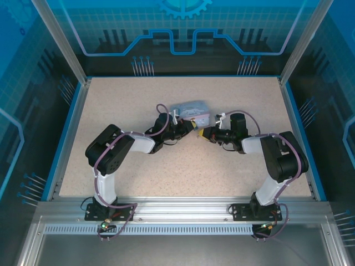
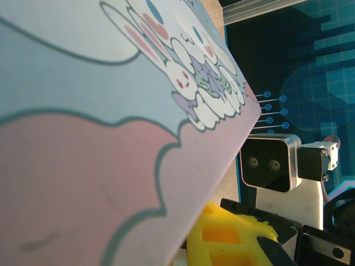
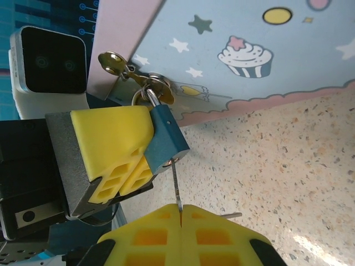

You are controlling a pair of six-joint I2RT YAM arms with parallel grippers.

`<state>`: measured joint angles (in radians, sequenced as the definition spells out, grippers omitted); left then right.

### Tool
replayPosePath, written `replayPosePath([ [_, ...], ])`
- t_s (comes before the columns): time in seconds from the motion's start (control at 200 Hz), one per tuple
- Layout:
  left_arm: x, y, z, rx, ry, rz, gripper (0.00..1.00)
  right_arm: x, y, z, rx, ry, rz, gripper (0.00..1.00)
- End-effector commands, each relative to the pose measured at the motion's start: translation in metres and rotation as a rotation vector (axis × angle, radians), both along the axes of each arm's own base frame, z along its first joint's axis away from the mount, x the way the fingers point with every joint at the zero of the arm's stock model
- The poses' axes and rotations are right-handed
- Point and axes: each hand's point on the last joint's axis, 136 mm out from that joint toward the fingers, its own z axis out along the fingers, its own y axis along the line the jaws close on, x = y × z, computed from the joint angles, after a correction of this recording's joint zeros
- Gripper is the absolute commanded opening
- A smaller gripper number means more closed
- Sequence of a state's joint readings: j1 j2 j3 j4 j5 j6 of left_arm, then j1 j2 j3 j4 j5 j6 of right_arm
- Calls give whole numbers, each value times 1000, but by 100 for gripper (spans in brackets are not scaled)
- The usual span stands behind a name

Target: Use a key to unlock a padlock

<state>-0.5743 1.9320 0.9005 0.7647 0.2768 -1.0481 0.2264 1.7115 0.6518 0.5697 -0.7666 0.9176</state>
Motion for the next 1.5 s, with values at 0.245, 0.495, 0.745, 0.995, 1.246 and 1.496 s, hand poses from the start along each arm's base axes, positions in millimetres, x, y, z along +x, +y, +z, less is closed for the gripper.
replayPosePath([
  [0.245, -16, -15, 7, -27, -7, -73, 0, 11, 9, 15, 30, -93, 3, 0],
  [0.495, -17, -13, -3, -1, -14, -74, 0, 4, 15, 13, 33, -76, 32, 0],
  [0.745, -16, -15, -6, -2, -11, -78, 0, -2, 17, 14, 27, -77, 42, 0],
  [0.995, -21, -13, -7, 4, -7, -86, 0, 2, 11, 22, 29, -97, 35, 0],
  [1.246, -27, -15, 3, -8, -28, -120, 0, -4, 10, 30, 20, -119, 55, 0],
  [1.496, -34, -14, 3, -4, -22, -146, 0, -12, 7, 17, -5, -107, 70, 0],
])
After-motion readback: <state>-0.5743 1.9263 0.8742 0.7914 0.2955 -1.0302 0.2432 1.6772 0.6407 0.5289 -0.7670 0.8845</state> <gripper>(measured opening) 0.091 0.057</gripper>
